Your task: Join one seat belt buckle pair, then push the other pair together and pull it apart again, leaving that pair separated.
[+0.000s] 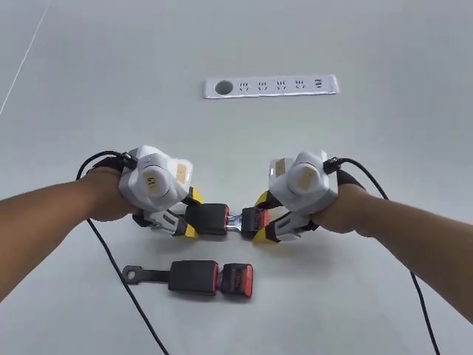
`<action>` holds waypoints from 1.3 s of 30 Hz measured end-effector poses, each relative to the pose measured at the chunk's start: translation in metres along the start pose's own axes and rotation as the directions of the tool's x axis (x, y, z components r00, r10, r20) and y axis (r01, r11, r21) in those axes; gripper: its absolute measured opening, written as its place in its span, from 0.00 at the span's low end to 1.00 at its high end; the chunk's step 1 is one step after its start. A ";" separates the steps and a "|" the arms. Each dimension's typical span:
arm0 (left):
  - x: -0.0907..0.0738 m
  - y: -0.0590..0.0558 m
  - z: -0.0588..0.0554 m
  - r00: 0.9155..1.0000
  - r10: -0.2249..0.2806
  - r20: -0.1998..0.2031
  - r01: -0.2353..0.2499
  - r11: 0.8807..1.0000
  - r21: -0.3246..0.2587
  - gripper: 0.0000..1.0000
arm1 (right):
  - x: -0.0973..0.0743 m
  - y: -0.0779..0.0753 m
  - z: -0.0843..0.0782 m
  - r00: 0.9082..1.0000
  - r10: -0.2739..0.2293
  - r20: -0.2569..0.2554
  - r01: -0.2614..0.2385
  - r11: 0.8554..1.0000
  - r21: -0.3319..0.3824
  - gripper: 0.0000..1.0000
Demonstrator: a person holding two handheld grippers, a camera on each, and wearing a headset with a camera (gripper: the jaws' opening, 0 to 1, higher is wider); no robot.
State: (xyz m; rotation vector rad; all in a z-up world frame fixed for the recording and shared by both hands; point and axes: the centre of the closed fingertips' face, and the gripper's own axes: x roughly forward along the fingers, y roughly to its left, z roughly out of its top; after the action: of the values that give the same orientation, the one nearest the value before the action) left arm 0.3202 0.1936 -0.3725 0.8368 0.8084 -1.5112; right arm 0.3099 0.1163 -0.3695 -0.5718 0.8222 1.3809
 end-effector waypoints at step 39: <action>-0.005 -0.008 0.006 1.000 0.002 -0.026 -0.002 1.000 -0.002 0.33 | 0.017 0.001 0.017 0.999 -0.050 0.006 0.050 0.999 -0.002 0.34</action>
State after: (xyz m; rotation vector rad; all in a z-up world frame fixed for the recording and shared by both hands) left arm 0.3125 0.1919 -0.3654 0.8566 0.8281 -1.5005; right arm 0.3116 0.1402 -0.3720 -0.5858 0.7971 1.3374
